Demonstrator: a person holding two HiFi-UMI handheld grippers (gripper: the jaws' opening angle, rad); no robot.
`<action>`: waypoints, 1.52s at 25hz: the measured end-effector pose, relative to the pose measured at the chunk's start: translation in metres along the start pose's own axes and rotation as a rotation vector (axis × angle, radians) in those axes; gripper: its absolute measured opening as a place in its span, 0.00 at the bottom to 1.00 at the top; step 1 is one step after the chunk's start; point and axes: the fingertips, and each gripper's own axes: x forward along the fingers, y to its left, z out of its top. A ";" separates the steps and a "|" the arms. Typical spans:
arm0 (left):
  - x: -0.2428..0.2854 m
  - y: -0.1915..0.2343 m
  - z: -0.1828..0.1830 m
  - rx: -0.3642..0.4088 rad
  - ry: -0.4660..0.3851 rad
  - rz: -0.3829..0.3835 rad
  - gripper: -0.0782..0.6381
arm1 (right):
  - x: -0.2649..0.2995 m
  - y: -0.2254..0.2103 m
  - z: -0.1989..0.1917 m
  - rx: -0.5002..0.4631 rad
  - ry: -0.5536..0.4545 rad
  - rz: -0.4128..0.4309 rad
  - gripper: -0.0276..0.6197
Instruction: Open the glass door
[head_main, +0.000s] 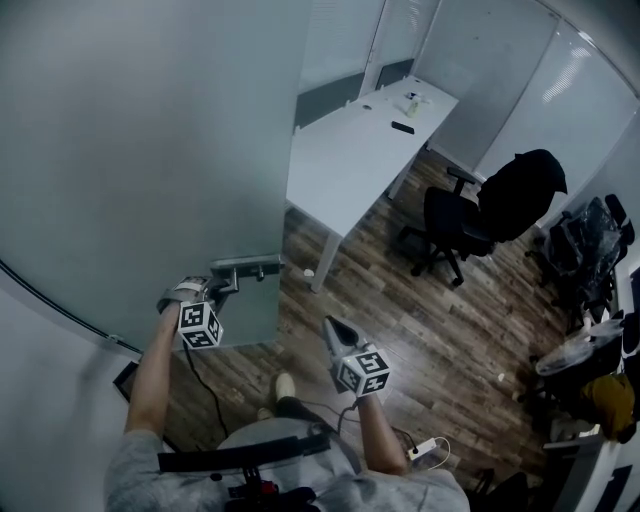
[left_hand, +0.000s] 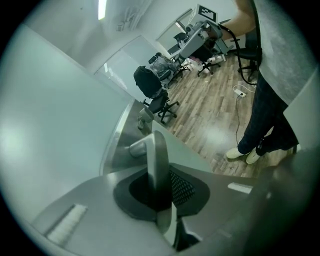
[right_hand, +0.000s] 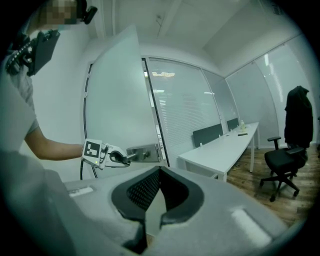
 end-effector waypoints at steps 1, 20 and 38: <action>-0.002 -0.002 0.001 0.003 -0.004 -0.002 0.15 | -0.003 0.002 -0.002 -0.003 0.002 -0.002 0.04; -0.042 -0.059 0.019 0.087 -0.025 -0.024 0.14 | -0.053 0.026 -0.032 0.006 0.011 -0.015 0.04; -0.086 -0.111 0.019 0.196 0.058 -0.018 0.13 | -0.098 0.028 -0.055 0.022 0.033 0.027 0.04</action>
